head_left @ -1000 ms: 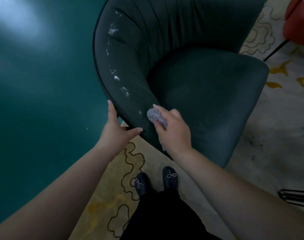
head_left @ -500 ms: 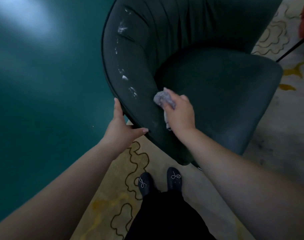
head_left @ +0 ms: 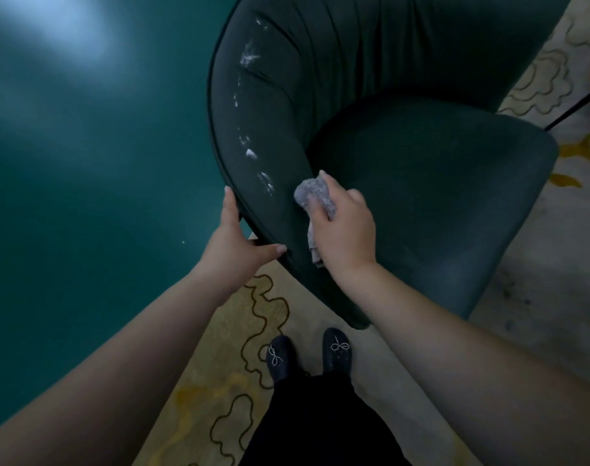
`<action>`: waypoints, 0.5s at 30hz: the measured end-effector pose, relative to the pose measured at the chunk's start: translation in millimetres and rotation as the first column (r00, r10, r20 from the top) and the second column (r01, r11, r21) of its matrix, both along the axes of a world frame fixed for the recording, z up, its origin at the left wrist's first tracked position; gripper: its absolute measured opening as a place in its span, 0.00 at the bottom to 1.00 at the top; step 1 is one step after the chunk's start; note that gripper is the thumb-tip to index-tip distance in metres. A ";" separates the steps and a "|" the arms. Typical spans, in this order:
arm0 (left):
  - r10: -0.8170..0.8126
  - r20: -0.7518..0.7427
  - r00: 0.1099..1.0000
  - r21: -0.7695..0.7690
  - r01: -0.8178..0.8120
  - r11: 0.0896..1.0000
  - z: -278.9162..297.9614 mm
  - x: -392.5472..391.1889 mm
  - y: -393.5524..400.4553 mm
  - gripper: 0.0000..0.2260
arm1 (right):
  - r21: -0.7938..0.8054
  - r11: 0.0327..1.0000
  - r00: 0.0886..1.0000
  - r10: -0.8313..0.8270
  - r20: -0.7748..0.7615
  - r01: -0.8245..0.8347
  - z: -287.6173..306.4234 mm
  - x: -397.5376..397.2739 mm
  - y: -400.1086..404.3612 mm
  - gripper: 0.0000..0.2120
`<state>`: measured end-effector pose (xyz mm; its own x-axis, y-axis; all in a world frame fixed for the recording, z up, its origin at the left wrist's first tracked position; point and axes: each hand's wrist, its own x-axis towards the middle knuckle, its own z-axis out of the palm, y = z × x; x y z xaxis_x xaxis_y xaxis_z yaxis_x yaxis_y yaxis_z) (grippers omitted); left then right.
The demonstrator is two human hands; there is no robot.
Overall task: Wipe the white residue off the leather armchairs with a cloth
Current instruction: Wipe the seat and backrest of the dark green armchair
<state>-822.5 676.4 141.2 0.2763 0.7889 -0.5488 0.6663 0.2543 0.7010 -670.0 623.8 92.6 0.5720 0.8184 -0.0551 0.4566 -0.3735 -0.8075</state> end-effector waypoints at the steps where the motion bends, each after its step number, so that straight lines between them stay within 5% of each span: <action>1: 0.005 -0.004 1.000 0.001 -0.005 1.000 0.1 0.2 1.7 0.55 | 0.041 0.995 0.994 0.084 0.063 -0.087 1.1 -5.5 -8.2 0.23; 4: 0.023 0.003 1.000 0.009 -0.024 1.000 0.4 0.3 7.3 0.55 | 0.023 0.978 0.962 0.199 0.188 -0.207 -9.3 0.5 -16.6 0.23; 8: 0.015 0.000 1.000 0.008 -0.015 1.000 2.6 -0.2 16.0 0.54 | -0.154 0.986 0.993 -0.084 -0.083 0.070 -19.2 42.0 13.3 0.21; 12: 0.024 -0.017 1.000 0.034 -0.023 0.999 1.3 -0.7 28.4 0.54 | 0.122 0.990 0.979 0.095 -0.182 -0.074 3.7 19.3 31.3 0.22; 15: 0.007 -0.027 1.000 0.052 -0.005 0.999 -0.6 -0.9 35.4 0.55 | 0.157 0.957 0.968 0.251 -0.022 -0.245 6.2 -4.2 46.1 0.24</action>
